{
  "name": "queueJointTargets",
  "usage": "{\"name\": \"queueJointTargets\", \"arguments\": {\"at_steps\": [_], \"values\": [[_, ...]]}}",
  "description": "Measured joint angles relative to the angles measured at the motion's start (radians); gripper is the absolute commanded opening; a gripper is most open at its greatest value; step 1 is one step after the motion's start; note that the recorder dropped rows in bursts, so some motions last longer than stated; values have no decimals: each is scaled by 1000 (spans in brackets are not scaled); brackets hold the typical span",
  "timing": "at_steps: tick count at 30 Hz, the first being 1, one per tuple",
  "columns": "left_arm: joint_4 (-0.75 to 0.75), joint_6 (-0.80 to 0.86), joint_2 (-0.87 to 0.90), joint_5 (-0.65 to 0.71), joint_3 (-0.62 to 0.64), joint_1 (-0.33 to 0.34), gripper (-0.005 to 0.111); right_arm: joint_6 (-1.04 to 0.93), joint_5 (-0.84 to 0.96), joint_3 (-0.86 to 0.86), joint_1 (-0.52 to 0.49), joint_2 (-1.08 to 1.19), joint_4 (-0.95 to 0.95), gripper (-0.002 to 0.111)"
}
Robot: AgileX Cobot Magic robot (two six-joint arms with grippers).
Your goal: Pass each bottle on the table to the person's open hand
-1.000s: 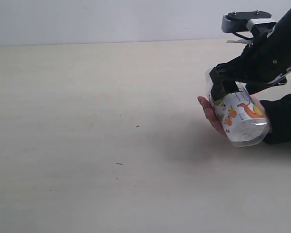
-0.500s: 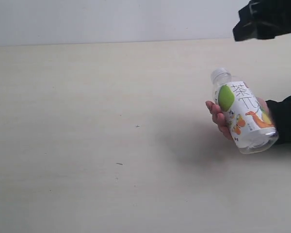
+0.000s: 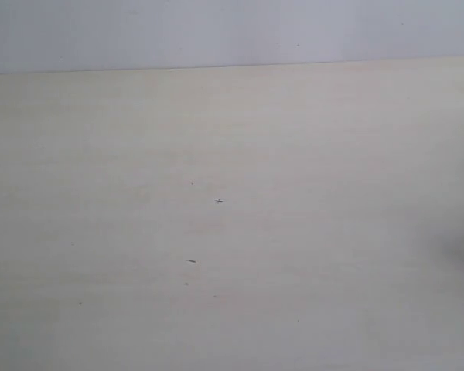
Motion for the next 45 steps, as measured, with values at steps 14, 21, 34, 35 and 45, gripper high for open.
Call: {"name": "queueJointTargets", "arguments": {"at_steps": [14, 21, 34, 35, 45], "values": [[0, 0, 0, 0, 0, 0, 0, 0, 0, 0, 0, -99, 2, 0], [0, 0, 0, 0, 0, 0, 0, 0, 2, 0, 0, -99, 2, 0], [0, 0, 0, 0, 0, 0, 0, -45, -35, 19, 0, -213, -104, 0], [0, 0, 0, 0, 0, 0, 0, -45, -49, 33, 0, -242, -122, 0], [0, 0, 0, 0, 0, 0, 0, -160, -508, 448, -160, -625, -159, 0]]}}
